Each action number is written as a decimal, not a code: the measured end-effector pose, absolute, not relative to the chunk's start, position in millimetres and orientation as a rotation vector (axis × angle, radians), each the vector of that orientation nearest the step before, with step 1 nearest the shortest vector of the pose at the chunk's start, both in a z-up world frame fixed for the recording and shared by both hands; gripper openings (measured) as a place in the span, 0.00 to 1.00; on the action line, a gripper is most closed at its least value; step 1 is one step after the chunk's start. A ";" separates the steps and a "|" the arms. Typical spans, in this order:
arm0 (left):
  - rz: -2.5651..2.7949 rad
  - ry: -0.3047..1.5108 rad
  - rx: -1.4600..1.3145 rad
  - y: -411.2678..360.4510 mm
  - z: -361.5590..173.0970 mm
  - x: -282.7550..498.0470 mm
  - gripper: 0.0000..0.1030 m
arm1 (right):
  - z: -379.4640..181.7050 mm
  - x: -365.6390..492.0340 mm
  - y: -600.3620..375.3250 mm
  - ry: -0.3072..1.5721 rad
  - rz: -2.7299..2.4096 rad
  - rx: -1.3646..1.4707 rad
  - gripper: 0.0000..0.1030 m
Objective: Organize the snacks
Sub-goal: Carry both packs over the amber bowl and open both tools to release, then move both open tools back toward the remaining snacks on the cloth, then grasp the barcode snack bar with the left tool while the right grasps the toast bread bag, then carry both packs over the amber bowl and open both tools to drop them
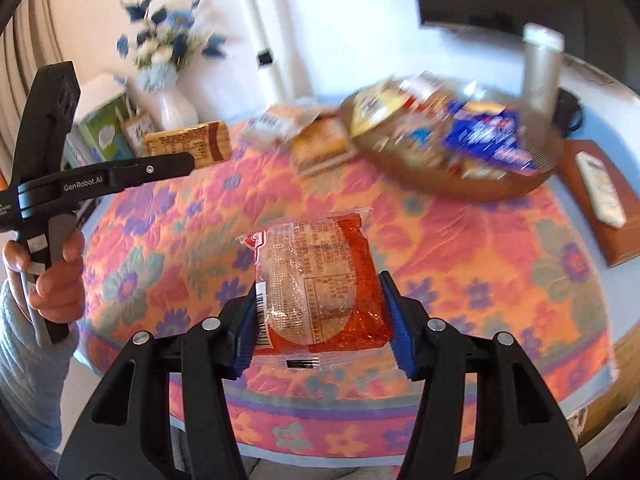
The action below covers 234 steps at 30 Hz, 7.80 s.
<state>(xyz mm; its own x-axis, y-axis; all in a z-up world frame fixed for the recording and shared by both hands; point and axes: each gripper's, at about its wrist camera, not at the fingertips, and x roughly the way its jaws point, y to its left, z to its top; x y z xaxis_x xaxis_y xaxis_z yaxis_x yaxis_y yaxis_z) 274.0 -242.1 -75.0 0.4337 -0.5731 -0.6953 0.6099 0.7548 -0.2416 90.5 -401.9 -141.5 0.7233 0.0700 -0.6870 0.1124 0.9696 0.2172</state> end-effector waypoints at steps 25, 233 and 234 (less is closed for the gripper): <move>-0.919 0.795 0.082 -474.6 -37.4 370.6 0.62 | -101.9 215.1 -640.7 0.683 -0.279 0.618 0.77; -0.989 0.768 0.143 -440.7 -27.0 420.4 0.62 | -63.2 261.2 -601.7 0.797 -0.303 0.451 0.78; -0.986 0.760 0.130 -432.8 -22.3 418.4 0.63 | -59.9 257.1 -598.1 0.793 -0.293 0.453 0.78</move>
<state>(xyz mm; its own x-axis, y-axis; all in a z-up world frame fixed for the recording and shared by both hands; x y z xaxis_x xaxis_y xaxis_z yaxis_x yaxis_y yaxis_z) 418.4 -432.8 -22.3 0.3208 -0.7049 -0.6327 0.7912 0.5666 -0.2301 257.1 -598.1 -59.9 0.6695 -0.0835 -0.7381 0.4162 0.8652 0.2797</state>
